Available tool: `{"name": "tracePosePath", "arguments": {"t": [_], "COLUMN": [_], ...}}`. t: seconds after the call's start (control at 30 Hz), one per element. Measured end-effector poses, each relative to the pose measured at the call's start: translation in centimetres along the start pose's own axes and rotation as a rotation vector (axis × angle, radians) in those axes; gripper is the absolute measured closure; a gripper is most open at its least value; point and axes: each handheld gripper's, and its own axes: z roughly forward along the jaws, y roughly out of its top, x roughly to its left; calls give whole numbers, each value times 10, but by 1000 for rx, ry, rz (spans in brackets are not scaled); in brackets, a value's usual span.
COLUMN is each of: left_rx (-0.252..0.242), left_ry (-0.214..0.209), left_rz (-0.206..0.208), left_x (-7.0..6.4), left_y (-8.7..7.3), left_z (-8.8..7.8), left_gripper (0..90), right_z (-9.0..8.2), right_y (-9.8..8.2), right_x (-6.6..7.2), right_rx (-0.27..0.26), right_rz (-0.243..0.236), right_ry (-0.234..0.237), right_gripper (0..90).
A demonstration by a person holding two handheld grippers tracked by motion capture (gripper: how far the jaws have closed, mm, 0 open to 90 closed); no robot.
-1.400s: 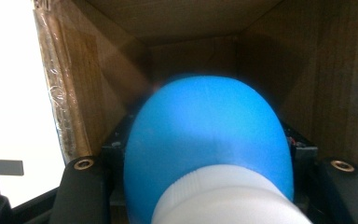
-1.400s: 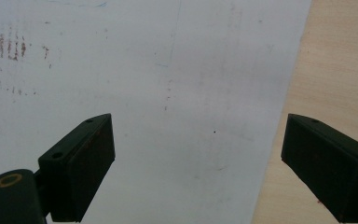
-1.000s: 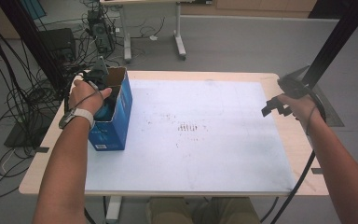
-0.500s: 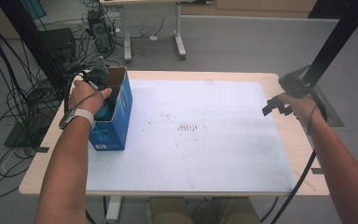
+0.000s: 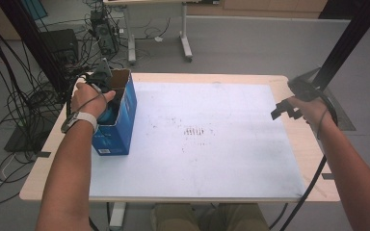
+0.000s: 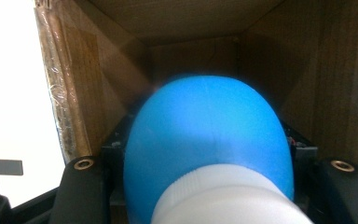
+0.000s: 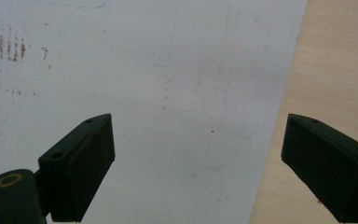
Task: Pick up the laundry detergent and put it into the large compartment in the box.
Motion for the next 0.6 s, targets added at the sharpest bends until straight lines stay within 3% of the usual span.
{"name": "tracePosePath", "arguments": {"t": [0.6], "left_rx": [1], "left_ry": [1], "left_rz": [-2], "left_x": [0], "left_y": [0], "left_z": [0], "left_gripper": [383], "right_z": [0], "right_y": [0], "right_x": [0], "right_rx": [-1], "right_rz": [3], "right_ry": [4], "right_gripper": [96]}}
